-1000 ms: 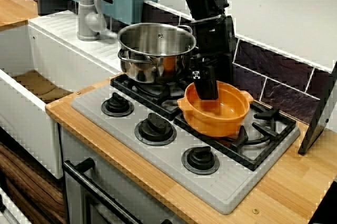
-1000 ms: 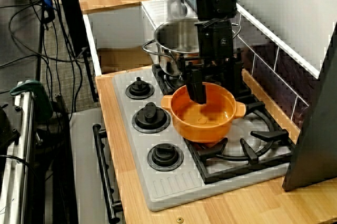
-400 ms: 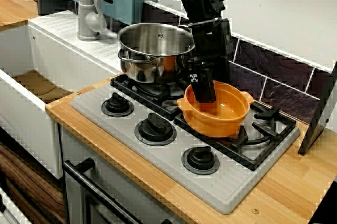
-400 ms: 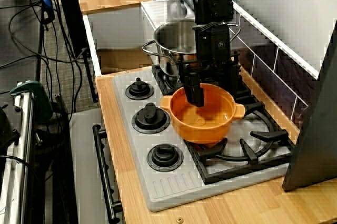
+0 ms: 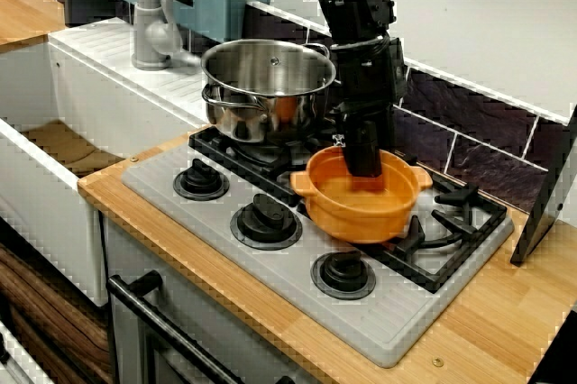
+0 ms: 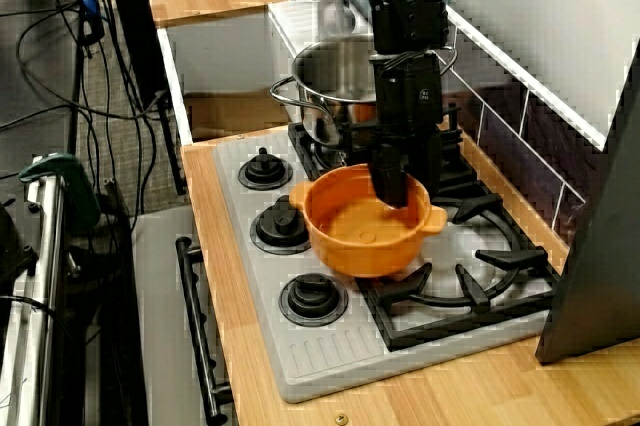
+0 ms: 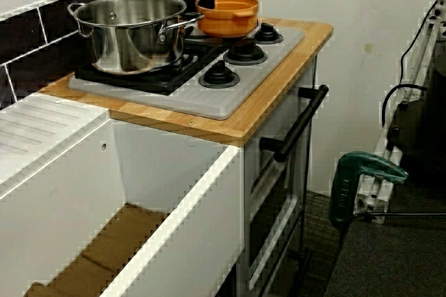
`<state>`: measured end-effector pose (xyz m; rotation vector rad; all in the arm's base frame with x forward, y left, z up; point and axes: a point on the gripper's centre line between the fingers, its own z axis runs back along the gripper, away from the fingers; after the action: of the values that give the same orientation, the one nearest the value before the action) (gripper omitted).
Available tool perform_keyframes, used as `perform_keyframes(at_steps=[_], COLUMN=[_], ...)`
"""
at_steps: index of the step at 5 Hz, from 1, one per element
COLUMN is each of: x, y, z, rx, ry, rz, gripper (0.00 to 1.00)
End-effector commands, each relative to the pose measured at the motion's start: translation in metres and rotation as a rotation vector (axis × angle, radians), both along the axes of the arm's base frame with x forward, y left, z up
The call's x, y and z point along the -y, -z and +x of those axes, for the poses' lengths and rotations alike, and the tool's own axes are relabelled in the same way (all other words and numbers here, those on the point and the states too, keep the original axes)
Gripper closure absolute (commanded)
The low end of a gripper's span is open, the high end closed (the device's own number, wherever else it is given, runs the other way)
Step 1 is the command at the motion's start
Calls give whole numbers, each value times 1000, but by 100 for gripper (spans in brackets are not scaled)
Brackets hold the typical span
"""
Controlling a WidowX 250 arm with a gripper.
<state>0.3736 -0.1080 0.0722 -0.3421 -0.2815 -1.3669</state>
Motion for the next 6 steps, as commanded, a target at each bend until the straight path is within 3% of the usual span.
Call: perform_keyframes(at_steps=[1,2,3,5,6], x=[-7,-6,1,-4,-1], y=[-34,-35,-43,-83,-77], z=[0,1,9,10,13], rx=[78,68,26,28,18], ry=[5,19,28,24,25], rz=[-30,-43,-53,-81,-78], gripper=[100,100,100,100,100])
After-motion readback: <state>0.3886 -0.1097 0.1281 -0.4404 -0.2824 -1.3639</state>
